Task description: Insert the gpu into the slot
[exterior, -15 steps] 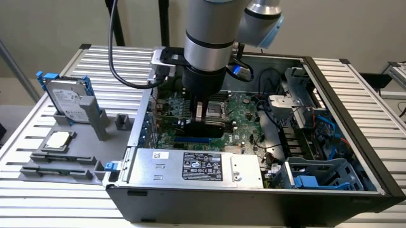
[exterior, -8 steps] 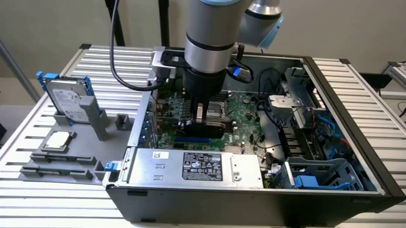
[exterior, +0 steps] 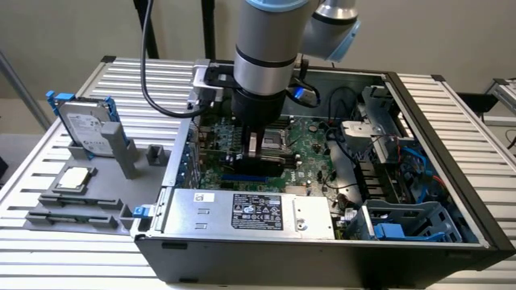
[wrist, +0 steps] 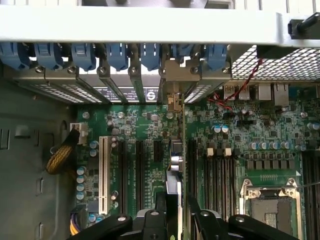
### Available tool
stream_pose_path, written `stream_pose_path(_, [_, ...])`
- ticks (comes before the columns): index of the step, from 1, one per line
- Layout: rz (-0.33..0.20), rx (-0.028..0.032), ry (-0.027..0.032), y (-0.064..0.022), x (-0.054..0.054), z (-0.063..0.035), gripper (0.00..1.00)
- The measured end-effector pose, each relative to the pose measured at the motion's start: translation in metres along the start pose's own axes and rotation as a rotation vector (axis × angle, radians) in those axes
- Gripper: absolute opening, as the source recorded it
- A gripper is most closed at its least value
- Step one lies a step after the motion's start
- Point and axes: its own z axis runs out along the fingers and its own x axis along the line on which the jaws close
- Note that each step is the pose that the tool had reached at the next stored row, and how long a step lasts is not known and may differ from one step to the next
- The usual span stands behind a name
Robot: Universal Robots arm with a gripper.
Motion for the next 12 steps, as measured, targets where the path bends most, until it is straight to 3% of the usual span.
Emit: stream_pose_path(12, [-0.001,-0.0008,0.0006,0.0006,0.0002,0.0035,0.26])
